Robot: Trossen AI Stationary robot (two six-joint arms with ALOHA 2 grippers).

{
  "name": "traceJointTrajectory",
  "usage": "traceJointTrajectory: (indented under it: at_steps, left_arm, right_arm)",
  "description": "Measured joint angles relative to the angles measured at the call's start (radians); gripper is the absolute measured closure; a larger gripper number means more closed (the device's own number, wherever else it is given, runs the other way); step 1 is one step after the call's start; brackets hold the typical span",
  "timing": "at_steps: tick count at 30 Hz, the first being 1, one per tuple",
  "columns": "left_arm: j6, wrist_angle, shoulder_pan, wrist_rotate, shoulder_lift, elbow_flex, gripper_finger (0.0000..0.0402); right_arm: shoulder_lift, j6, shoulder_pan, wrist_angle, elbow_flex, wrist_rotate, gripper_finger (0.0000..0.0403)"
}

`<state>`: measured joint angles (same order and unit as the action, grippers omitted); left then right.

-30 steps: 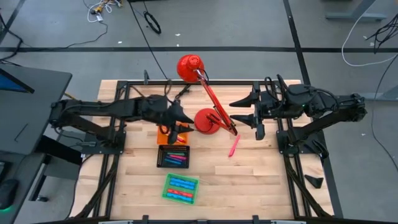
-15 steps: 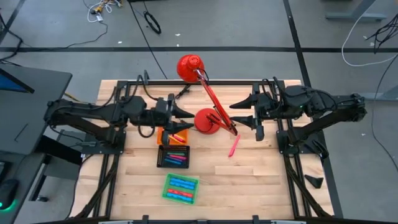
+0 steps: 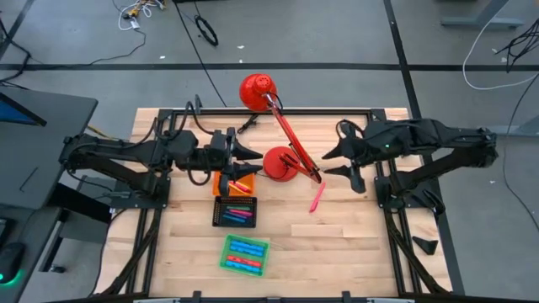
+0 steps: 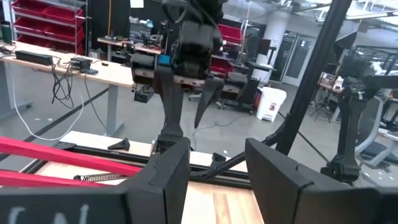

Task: Pick & Place Markers
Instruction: Put the pink pen into the orange bin

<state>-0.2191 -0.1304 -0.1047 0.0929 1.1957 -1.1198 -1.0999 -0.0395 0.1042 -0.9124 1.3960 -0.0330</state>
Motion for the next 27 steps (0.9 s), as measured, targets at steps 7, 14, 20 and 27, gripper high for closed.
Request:
traceJointTrajectory:
  at_steps: [7,14,20,27]
  left_arm:
    - [-0.012,0.032,0.001,0.0,0.0,0.0,0.0239]
    - [-0.033,0.061,0.001,0.0,0.0,0.0,0.0239]
    - [-0.033,0.063,0.001,0.0,0.0,0.0,0.0239]
    - [-0.042,0.083,0.0,0.0,0.0,0.0,0.0239]
  right_arm:
    - [-0.004,0.127,-0.09,-0.206,0.0,0.154,0.0213]
    - [-0.022,0.357,-0.154,-0.327,0.0,0.199,0.0213]
    - [-0.085,0.572,-0.209,-0.4,0.0,0.146,0.0213]
    - [-0.159,0.704,-0.273,-0.412,0.0,0.094,0.0213]
